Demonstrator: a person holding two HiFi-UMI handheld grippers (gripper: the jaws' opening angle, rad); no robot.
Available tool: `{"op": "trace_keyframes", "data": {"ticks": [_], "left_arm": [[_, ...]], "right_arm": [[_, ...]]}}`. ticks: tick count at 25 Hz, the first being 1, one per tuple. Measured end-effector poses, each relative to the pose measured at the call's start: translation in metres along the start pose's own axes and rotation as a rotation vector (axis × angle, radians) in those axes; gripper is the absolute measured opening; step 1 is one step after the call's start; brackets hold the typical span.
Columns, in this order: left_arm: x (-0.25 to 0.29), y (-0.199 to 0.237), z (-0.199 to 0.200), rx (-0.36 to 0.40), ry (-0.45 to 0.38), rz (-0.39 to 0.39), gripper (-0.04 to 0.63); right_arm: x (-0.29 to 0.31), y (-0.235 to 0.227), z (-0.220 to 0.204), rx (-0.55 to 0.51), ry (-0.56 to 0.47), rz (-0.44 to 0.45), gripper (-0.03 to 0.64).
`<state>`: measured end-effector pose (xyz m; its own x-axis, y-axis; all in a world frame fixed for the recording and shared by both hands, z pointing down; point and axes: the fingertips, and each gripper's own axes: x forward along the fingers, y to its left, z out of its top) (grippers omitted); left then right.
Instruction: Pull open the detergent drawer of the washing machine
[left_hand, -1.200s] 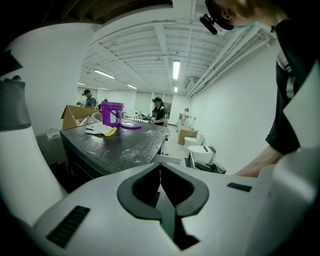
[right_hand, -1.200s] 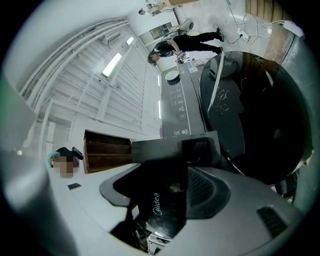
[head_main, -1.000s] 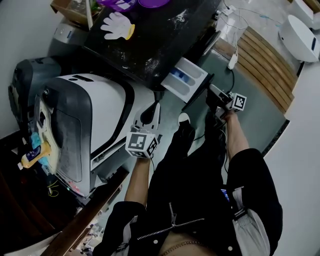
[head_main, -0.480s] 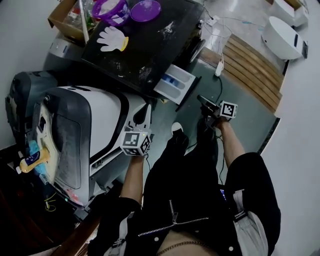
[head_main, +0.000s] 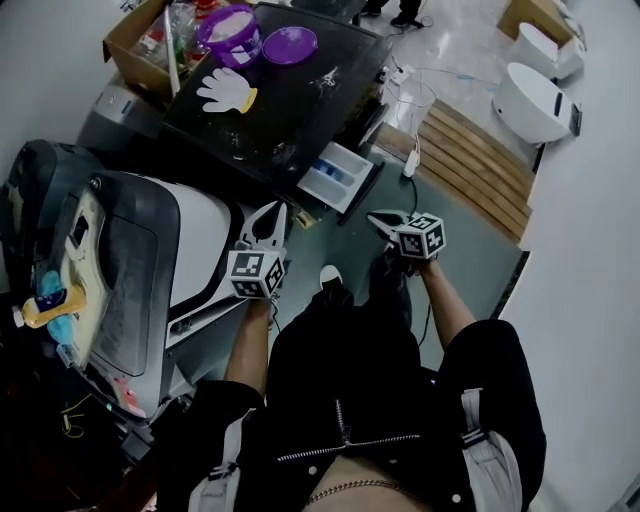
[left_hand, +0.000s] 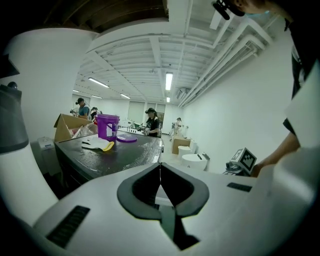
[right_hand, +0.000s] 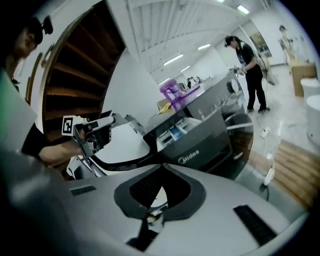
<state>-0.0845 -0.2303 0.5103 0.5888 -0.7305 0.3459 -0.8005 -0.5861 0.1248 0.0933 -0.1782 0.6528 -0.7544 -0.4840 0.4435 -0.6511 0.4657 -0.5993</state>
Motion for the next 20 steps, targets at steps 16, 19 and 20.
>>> {"op": "trace_keyframes", "data": {"ticks": [16,19,20], "left_arm": [[-0.01,-0.009,0.059,0.153,-0.087,-0.063,0.021],[-0.011,-0.01,0.064,0.184,-0.078,-0.066,0.021],[-0.011,-0.011,0.065,0.184,-0.077,-0.07,0.021]], "right_arm": [[-0.073,0.092,0.153,-0.429,-0.393,-0.408,0.003],[-0.082,0.105,0.163,-0.438,-0.432,-0.417,0.003],[-0.084,0.107,0.164,-0.437,-0.438,-0.422,0.003]]}}
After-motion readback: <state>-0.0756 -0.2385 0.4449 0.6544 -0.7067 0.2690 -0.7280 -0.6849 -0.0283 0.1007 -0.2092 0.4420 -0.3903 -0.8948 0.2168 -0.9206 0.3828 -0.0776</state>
